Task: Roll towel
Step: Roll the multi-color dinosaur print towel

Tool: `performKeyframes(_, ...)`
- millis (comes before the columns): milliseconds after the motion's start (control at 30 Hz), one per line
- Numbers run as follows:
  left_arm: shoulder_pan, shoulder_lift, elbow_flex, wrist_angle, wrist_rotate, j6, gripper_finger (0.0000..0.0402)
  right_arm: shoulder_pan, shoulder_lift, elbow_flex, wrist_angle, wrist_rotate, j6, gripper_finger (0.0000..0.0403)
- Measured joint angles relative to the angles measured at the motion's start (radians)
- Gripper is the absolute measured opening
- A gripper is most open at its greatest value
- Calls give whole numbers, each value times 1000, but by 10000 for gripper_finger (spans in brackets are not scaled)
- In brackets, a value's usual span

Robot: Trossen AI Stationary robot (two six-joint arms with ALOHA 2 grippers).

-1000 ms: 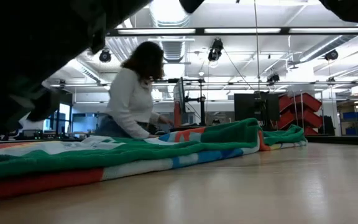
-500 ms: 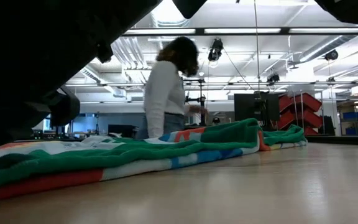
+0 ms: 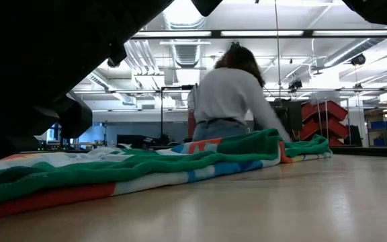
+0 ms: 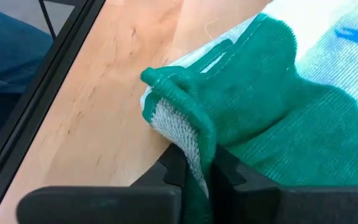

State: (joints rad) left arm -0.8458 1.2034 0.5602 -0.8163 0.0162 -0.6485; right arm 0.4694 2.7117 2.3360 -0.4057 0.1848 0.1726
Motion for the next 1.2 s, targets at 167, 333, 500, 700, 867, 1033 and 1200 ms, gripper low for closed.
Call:
performKeyframes(167,-5,85,4,12,-10,-23,171,1,0,0,2,0,3,24)
performKeyframes(333,-2,144,9,11,61,-6,175,1,0,-1,1,-1,2,20)
performKeyframes(500,-4,138,46,-33,108,10,177,1,0,-2,2,-1,0,17)
performKeyframes(700,-18,110,149,-111,106,9,166,1,0,-2,2,-3,2,22)
performKeyframes(867,-58,110,149,-111,54,17,162,1,0,-2,2,-3,3,17)
performKeyframes(1033,-98,137,91,-106,70,-8,170,1,0,-2,2,-3,8,20)
performKeyframes(1200,-98,149,50,-15,115,-36,176,1,0,-2,2,-3,10,21)
